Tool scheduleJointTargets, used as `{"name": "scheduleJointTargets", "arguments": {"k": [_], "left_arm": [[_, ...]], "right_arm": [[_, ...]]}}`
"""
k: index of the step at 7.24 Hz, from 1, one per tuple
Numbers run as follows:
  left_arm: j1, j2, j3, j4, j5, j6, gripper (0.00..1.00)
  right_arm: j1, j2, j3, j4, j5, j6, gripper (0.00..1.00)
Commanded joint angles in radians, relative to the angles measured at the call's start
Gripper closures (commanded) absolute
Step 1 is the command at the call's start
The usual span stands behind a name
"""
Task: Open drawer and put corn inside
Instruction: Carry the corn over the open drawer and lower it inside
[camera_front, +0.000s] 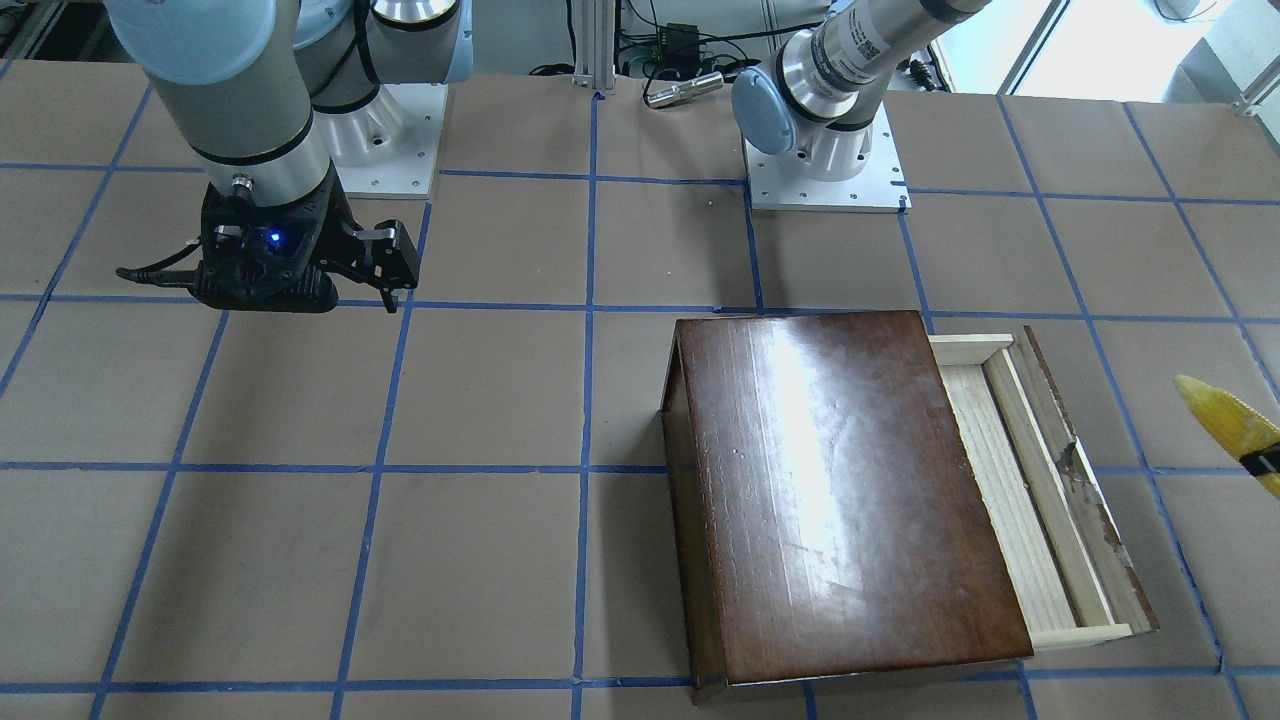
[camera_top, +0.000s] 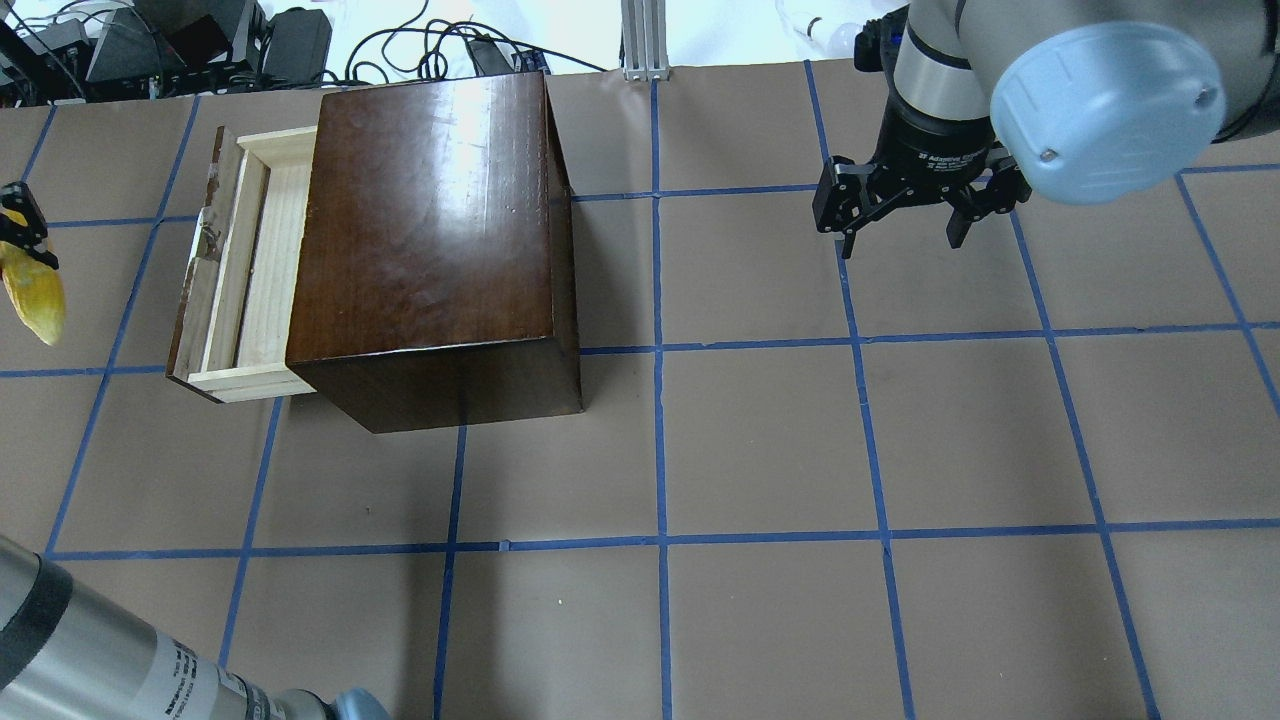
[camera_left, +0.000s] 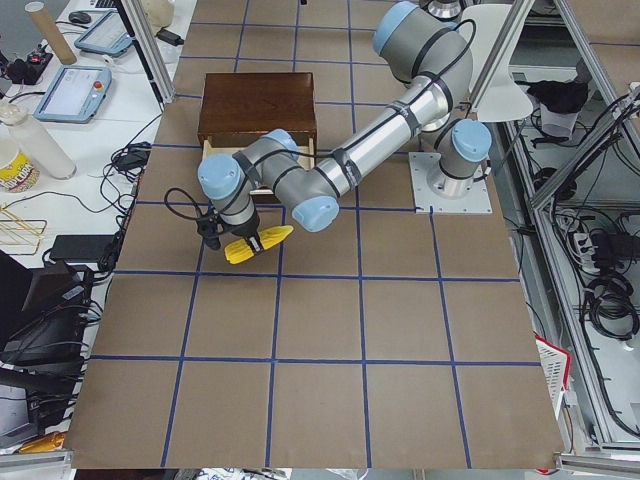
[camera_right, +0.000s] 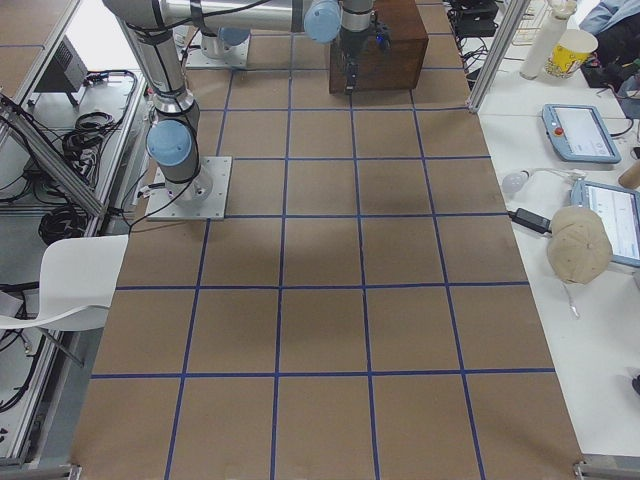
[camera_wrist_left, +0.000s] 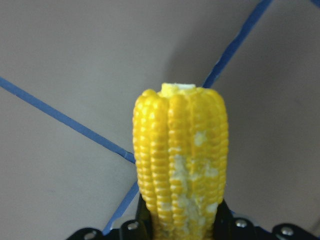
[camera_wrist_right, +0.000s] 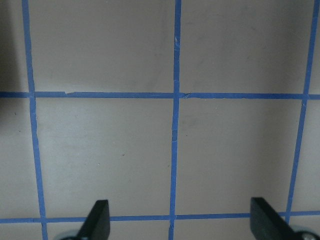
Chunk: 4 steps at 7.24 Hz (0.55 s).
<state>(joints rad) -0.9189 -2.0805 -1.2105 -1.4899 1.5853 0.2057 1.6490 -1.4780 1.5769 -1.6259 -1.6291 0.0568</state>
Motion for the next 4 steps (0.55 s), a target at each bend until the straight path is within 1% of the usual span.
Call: {"name": "scheduleJointTargets", "arguments": {"k": [1,2,3,4], "left_arm": [[-0.117,0.055,0.104,-0.143,-0.016,0.111,1.00],[-0.173,0.071,0.101,-0.154,-0.025,0.156,1.00],[-0.223,0.082,0.094,-0.155,-0.094,0.173,1.00],[-0.268,0.074,0.082,-0.155,-0.100,0.178,1.00]], "right_arm": [[0.000,0.001,0.000,0.001,0.002,0.000,0.00],[0.000,0.001,0.000,0.000,0.002,0.000,0.00],[0.000,0.001,0.000,0.001,0.003,0.000,0.00],[0.000,0.001,0.000,0.001,0.003,0.000,0.00]]}}
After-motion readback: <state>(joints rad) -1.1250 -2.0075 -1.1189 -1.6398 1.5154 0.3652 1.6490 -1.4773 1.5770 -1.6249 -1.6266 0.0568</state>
